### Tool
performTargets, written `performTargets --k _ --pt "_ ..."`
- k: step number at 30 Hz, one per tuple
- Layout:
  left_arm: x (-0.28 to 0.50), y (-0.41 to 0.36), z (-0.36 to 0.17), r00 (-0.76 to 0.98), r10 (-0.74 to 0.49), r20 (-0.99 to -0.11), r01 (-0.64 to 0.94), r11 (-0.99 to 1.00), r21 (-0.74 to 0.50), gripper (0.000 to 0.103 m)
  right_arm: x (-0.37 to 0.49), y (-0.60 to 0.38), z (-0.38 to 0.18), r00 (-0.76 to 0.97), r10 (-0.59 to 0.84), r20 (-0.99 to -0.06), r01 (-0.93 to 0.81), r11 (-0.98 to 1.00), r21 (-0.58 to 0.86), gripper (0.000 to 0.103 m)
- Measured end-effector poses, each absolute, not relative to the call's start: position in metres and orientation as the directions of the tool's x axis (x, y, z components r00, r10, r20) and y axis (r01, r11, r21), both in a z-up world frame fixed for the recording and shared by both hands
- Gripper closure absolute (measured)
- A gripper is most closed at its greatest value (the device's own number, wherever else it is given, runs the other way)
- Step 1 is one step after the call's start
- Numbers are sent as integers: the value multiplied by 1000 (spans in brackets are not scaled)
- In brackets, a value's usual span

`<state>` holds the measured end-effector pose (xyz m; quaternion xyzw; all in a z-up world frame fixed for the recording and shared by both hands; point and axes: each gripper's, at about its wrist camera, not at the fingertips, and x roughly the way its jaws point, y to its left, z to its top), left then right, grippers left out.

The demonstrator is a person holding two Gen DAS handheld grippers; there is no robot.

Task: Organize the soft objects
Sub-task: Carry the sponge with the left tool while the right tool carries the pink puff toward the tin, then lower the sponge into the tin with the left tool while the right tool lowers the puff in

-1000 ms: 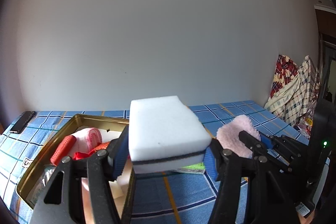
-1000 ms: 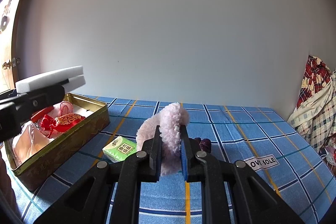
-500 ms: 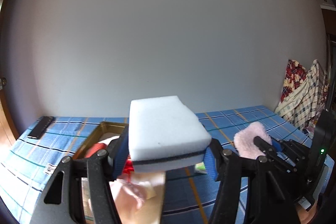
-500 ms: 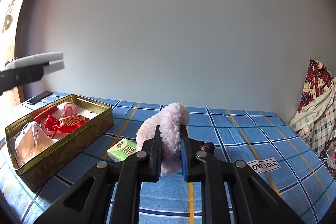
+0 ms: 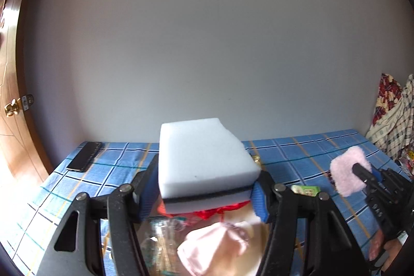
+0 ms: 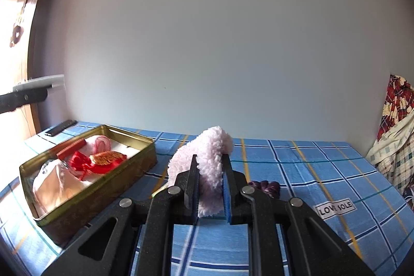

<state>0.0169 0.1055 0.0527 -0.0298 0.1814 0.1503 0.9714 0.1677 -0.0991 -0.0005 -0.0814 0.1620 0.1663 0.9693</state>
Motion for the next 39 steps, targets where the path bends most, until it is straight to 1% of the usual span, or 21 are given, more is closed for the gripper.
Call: performTargets --k 17,33,39 --pt "28 155 54 837 342 -426 -375 927 6 42 154 -45 25 852 428 -302 -468 881 -70 87" --pt "45 187 32 791 290 -539 -365 930 -35 42 150 -3 29 819 486 -306 -529 846 -71 87" --pt "44 193 35 798 280 -533 -361 931 -51 42 147 3 28 814 491 -310 -536 841 -73 87"
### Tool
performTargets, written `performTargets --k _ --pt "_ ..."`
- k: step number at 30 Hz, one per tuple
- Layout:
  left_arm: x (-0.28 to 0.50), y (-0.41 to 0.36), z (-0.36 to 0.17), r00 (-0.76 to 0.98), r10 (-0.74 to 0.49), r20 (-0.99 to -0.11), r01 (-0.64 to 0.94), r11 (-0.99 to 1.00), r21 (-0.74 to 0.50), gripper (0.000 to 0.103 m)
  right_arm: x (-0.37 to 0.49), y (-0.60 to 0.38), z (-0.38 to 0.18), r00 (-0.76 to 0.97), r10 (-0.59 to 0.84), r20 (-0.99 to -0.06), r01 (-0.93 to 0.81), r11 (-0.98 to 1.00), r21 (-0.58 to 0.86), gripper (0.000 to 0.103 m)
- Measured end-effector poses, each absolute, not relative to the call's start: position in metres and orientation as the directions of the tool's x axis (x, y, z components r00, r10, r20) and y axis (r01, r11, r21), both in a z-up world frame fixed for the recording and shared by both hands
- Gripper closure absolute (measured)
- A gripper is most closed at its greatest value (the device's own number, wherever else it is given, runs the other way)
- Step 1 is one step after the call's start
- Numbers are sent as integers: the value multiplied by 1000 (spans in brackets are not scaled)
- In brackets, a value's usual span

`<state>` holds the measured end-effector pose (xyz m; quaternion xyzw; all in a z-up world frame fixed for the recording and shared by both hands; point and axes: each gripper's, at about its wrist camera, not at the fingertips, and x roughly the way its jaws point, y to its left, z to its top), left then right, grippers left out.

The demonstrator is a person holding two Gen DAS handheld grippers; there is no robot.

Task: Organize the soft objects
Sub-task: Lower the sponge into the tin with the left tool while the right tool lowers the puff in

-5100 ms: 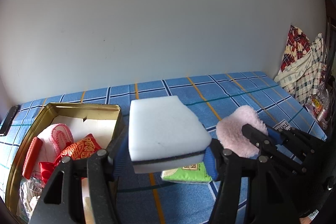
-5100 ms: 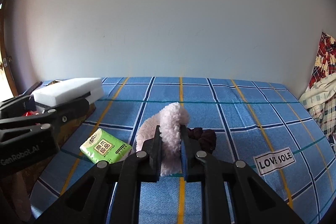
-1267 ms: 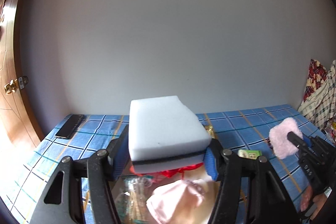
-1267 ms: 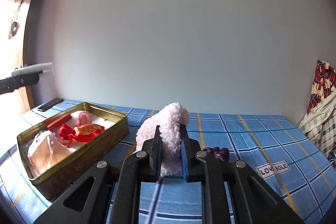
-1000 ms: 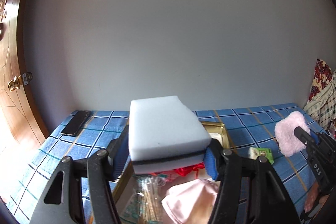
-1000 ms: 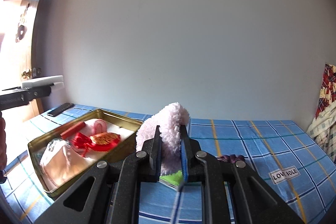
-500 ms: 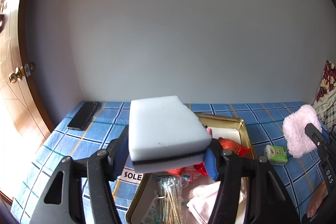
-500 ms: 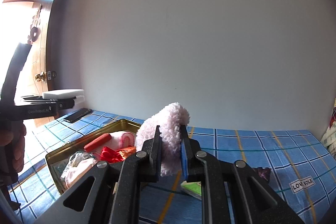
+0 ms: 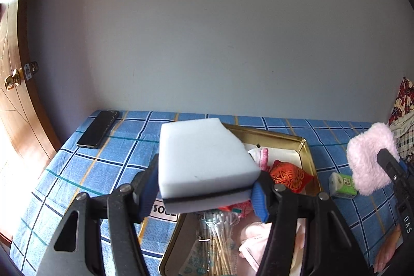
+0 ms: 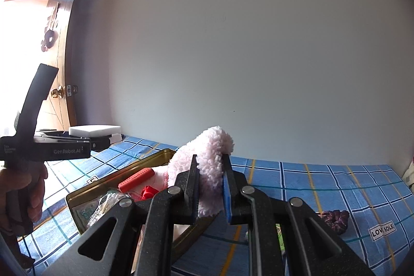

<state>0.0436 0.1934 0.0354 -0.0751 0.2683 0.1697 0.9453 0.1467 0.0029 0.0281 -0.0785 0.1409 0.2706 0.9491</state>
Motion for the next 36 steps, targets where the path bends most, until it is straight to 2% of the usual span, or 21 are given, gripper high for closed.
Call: performTargets --k 6,10,13,14,18,19,20,26,36 --pt "53 191 31 794 263 -547 -345 937 -49 42 148 14 25 805 499 -320 -545 836 -69 87" --pt "66 187 12 759 227 -610 -317 947 -43 42 147 14 26 800 504 -324 -553 830 -74 87" --pt "71 179 -4 729 205 -653 -287 958 -20 36 148 14 26 796 506 -332 -555 829 -67 87" --pt "72 178 -8 720 212 -660 -289 957 -8 28 151 13 25 791 509 -338 -558 828 -57 87" --pt "65 179 -10 720 211 -662 -295 955 -16 16 155 14 23 781 514 -356 -561 827 -38 87" --pt "61 181 -8 726 219 -652 -306 952 -21 7 156 16 22 777 515 -362 -564 825 -37 87" --pt "57 182 -4 733 233 -639 -320 947 -22 3 157 17 21 774 516 -366 -566 823 -37 87" --pt "32 193 14 773 275 -572 -364 930 -44 2 161 34 22 746 540 -389 -596 803 -29 87" --pt "7 216 26 779 324 -537 -428 901 -77 1 162 60 17 713 563 -418 -637 769 -51 87"
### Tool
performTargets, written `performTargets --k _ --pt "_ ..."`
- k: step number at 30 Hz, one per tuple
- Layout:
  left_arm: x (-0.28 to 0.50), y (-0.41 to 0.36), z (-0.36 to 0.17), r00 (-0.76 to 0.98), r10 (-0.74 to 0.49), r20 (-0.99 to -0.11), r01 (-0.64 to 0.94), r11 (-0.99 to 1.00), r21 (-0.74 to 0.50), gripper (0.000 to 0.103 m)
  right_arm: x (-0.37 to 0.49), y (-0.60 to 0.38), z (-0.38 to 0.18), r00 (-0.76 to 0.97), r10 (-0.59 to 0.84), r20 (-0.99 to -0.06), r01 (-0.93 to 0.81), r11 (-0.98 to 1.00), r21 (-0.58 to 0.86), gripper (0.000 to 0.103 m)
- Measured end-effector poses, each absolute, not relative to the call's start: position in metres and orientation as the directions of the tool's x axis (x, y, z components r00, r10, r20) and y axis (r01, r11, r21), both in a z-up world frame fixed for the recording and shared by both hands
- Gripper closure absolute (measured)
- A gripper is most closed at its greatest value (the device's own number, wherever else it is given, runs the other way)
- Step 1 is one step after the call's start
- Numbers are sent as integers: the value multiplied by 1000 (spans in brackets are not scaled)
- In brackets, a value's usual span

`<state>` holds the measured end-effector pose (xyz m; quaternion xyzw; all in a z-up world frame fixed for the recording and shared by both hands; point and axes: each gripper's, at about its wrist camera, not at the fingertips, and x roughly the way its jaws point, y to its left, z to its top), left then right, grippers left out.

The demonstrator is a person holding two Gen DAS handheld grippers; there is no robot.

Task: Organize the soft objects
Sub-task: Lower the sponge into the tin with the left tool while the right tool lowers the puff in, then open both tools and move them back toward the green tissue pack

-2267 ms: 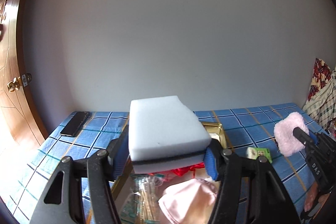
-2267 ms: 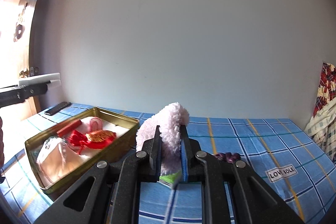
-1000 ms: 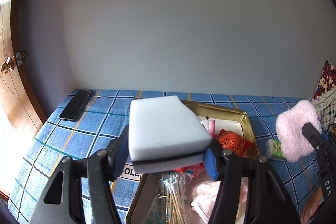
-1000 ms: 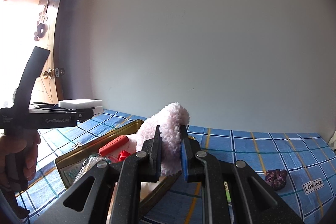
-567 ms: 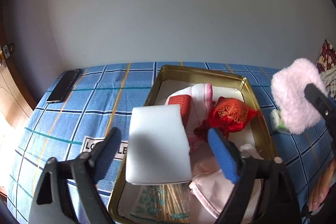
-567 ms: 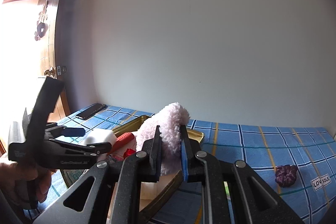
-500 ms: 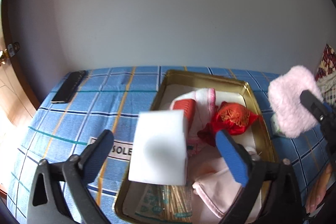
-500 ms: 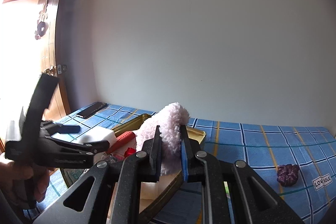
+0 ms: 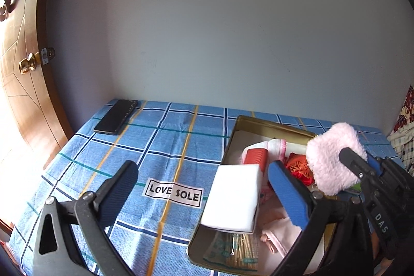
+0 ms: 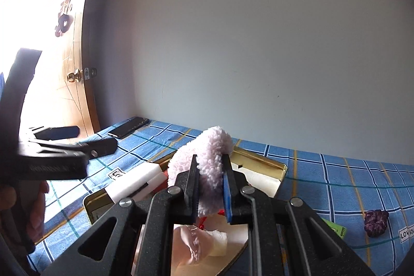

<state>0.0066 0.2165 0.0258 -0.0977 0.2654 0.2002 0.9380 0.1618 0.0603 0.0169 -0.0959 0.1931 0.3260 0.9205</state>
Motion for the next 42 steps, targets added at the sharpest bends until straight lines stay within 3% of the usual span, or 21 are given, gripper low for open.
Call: performTargets --k 7,13,17,21,24,31,42 --pt "6 220 22 775 323 -543 -433 898 -83 1 180 65 12 670 572 -474 -633 773 38 87" --pt "7 222 19 773 322 -547 -433 898 -83 1 173 73 -1 618 592 -517 -679 734 29 84" --pt "9 222 20 772 320 -549 -433 897 -85 1 168 85 -18 583 562 -587 -706 708 -24 59" --pt "8 217 25 780 319 -539 -427 900 -85 1 161 80 -12 593 580 -558 -713 701 -29 40" --pt "10 210 29 787 315 -531 -418 905 -83 1 158 69 -2 613 594 -521 -703 711 -16 32" --pt "25 168 36 809 266 -524 -356 931 -77 1 152 28 11 675 559 -481 -651 758 -31 30" --pt "86 44 27 825 121 -552 -165 986 -30 0 184 -90 15 802 367 -471 -429 903 -27 30"
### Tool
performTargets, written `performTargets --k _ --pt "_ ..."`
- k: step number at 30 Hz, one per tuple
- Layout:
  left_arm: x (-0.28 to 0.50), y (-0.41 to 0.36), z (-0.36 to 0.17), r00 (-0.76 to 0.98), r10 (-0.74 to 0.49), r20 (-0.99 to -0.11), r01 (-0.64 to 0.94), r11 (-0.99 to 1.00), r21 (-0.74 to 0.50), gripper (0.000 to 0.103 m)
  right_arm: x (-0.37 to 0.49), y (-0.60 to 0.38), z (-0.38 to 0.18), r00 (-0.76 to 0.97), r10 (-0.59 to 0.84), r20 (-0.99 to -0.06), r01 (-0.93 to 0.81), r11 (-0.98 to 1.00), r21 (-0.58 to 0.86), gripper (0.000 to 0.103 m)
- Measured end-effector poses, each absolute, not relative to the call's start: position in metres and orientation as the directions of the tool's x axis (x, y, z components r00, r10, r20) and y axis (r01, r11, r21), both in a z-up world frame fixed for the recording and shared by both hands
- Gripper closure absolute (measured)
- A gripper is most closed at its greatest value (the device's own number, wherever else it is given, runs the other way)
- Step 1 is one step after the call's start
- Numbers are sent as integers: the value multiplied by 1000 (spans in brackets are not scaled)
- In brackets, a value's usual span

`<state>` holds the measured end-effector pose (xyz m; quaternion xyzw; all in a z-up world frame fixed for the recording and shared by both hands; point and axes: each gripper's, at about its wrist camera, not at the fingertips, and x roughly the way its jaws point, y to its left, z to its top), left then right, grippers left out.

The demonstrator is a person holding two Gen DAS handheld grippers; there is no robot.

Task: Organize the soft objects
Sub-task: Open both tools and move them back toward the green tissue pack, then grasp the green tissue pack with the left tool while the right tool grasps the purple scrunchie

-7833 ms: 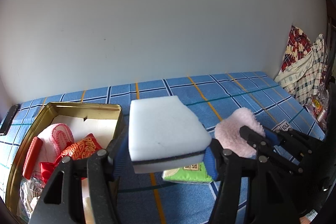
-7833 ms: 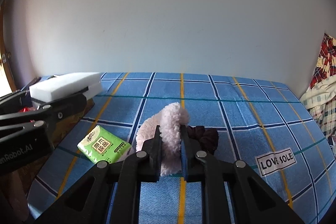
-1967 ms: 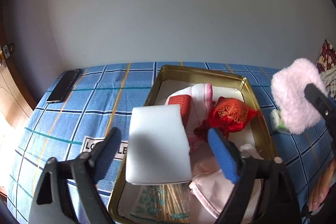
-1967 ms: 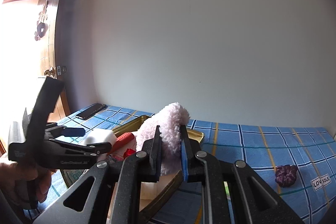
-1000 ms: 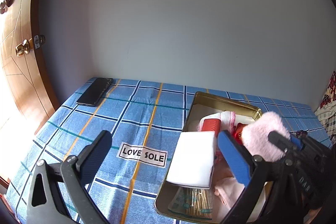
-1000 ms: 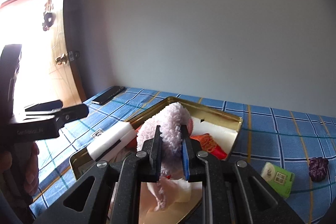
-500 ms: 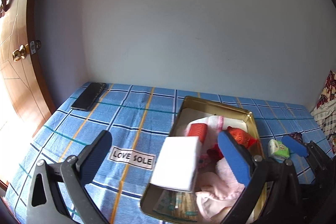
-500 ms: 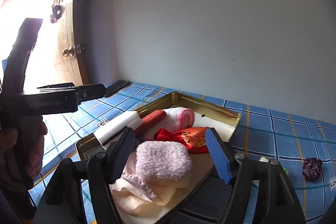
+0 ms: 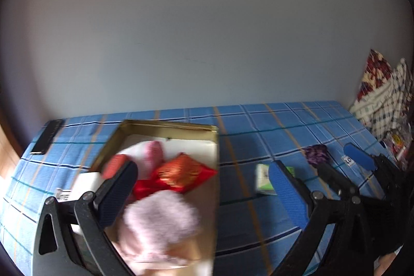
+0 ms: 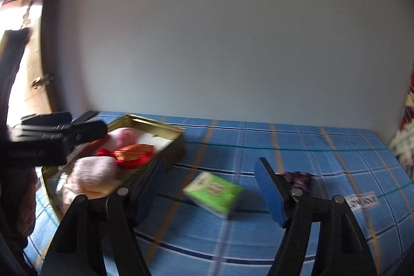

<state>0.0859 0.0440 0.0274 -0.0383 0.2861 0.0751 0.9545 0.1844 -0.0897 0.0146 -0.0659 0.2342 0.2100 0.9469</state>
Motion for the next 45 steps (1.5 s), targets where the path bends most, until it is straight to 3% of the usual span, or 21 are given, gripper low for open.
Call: performTargets --k 11,29,31,34,45 --pt "153 -33 -23 729 48 -683 -47 999 20 0 264 -184 5 810 151 -566 -122 989 88 26" --pt "188 -45 -59 641 -9 -767 21 1000 5 1 278 -190 -8 807 137 -574 -100 990 95 26" --pt "189 -46 -60 638 -9 -770 25 1000 8 7 278 -187 -10 806 126 -579 -101 992 75 26" --pt "192 -44 -63 617 -39 -786 40 999 -17 33 278 -181 -12 803 108 -586 -107 994 37 26" --pt "178 -39 -47 715 12 -699 11 1000 29 35 283 -171 -23 781 69 -620 -106 994 -23 26"
